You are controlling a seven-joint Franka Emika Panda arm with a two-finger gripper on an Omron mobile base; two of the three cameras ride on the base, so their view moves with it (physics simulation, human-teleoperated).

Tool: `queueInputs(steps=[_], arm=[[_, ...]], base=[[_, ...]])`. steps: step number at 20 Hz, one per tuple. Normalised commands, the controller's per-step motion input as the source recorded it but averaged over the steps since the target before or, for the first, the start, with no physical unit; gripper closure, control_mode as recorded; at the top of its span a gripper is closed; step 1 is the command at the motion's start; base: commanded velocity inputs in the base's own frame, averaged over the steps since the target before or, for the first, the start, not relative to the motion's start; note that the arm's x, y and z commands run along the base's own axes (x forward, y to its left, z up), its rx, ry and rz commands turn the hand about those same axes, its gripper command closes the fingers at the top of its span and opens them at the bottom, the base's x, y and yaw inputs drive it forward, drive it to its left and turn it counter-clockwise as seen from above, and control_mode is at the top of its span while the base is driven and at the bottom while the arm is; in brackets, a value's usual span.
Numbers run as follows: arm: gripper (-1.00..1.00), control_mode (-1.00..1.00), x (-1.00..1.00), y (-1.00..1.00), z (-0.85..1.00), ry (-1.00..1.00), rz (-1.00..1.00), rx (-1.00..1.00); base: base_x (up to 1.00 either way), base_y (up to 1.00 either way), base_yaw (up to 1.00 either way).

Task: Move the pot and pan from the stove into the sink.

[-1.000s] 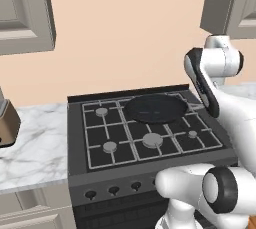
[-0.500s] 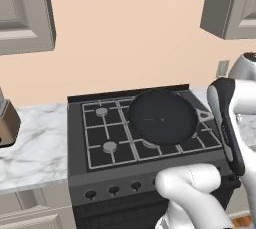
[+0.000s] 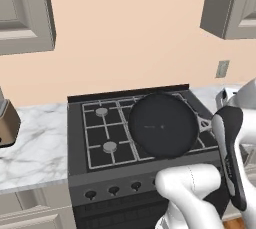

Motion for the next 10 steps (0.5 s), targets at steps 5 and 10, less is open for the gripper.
queueInputs(steps=[5, 10], arm=[[1.00, 1.00, 0.00, 0.00, 0.00, 0.00, 0.00, 0.00], [1.00, 1.00, 0.00, 0.00, 0.00, 0.00, 0.00, 0.00]], base=[[-0.75, -0.12, 0.04], [-0.61, -0.24, -0.05]])
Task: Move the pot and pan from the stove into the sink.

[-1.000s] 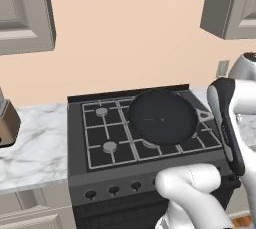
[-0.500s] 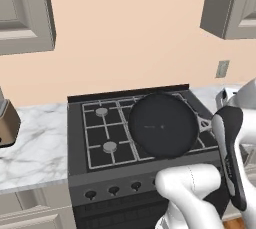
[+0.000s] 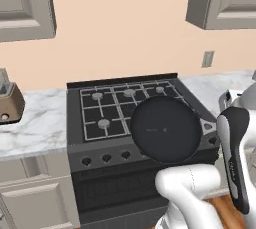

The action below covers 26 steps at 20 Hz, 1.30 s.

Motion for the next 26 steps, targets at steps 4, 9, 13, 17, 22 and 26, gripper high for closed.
queueInputs(steps=[4, 9, 13, 17, 22, 26], arm=[[1.00, 1.00, 0.00, 0.00, 0.00, 0.00, 0.00, 0.00], [1.00, 1.00, 0.00, 0.00, 0.00, 0.00, 0.00, 0.00], [1.00, 1.00, 0.00, 0.00, 0.00, 0.00, 0.00, 0.00], [1.00, 1.00, 0.00, 0.00, 0.00, 0.00, 0.00, 0.00], [1.00, 1.00, 0.00, 0.00, 0.00, 0.00, 0.00, 0.00], [1.00, 1.00, 0.00, 0.00, 0.00, 0.00, 0.00, 0.00]], base=[[-0.17, -0.08, -0.30], [0.00, 0.00, -0.44], [0.00, 0.00, -0.50], [0.00, 0.00, -0.50], [0.00, 0.00, -0.50], [0.00, 0.00, -0.50]])
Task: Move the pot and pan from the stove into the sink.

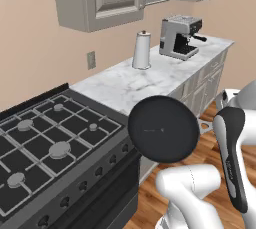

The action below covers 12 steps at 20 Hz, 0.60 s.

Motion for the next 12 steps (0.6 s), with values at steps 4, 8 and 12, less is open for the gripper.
queueInputs(steps=[4, 8, 12], arm=[[1.00, 1.00, 0.00, 0.00, 0.00, 0.00, 0.00, 0.00], [1.00, 1.00, 0.00, 0.00, 0.00, 0.00, 0.00, 0.00], [1.00, 1.00, 0.00, 0.00, 0.00, 0.00, 0.00, 0.00]], base=[[0.00, 0.00, -0.50], [0.00, 0.00, -0.50], [0.00, 0.00, -0.50]])
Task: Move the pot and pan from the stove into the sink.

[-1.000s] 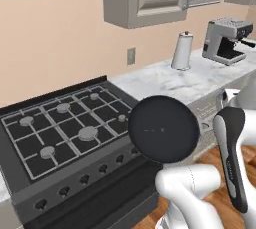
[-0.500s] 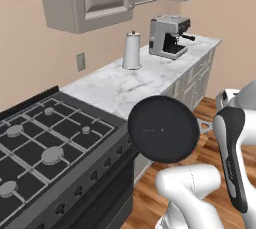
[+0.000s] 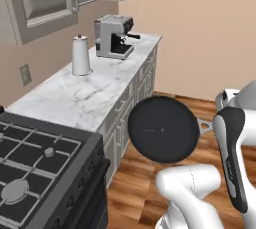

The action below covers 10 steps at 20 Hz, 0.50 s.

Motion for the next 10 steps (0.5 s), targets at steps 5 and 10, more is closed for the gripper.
queueInputs(steps=[5, 10], arm=[[1.00, 1.00, 0.00, 0.00, 0.00, 0.00, 0.00, 0.00], [1.00, 1.00, 0.00, 0.00, 0.00, 0.00, 0.00, 0.00]], base=[[0.00, 0.00, -0.50], [0.00, 0.00, -0.50]])
